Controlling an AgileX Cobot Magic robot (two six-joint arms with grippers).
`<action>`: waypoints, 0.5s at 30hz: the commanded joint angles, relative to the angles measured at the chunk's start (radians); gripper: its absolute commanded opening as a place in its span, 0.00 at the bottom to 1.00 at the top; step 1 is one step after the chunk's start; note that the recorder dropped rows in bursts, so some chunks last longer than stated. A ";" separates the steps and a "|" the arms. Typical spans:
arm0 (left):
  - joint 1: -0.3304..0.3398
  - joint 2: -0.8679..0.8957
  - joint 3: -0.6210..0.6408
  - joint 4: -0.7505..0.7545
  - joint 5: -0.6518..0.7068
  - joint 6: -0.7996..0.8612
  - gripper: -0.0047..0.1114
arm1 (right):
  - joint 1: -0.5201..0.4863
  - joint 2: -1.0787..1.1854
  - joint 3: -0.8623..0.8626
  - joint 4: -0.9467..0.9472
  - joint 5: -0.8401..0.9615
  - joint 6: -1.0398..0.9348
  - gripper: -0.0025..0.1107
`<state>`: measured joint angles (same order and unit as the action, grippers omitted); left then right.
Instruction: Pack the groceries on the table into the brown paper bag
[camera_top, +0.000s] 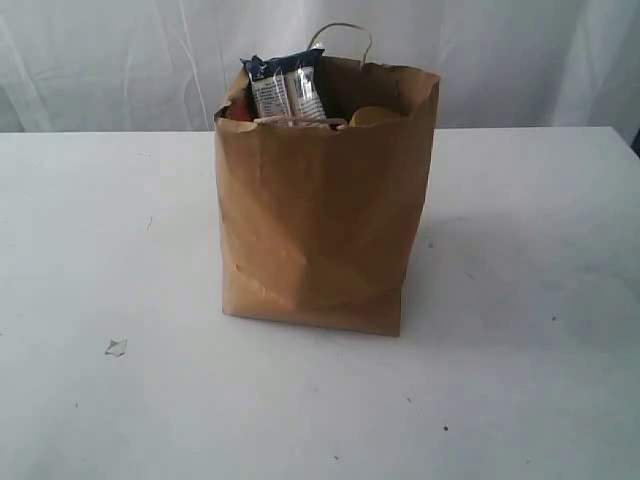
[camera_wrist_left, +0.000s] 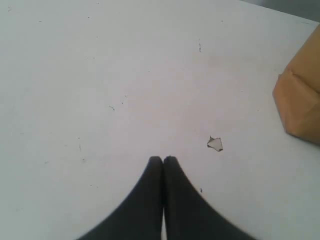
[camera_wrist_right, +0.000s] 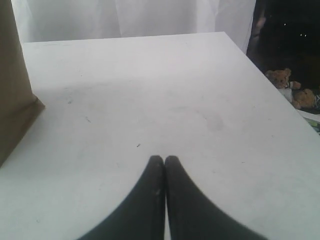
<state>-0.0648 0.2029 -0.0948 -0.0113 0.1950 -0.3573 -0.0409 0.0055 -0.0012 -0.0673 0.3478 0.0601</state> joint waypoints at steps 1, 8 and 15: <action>-0.007 -0.059 0.000 -0.008 0.015 0.000 0.04 | -0.010 -0.005 0.001 -0.010 0.002 0.005 0.02; 0.011 -0.203 0.095 0.061 0.197 0.104 0.04 | -0.010 -0.005 0.001 -0.010 0.002 0.005 0.02; 0.001 -0.203 0.095 0.029 0.157 0.309 0.04 | -0.010 -0.005 0.001 -0.010 0.002 0.005 0.02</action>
<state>-0.0577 0.0042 -0.0104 0.0326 0.3402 -0.0584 -0.0409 0.0055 -0.0012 -0.0673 0.3560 0.0606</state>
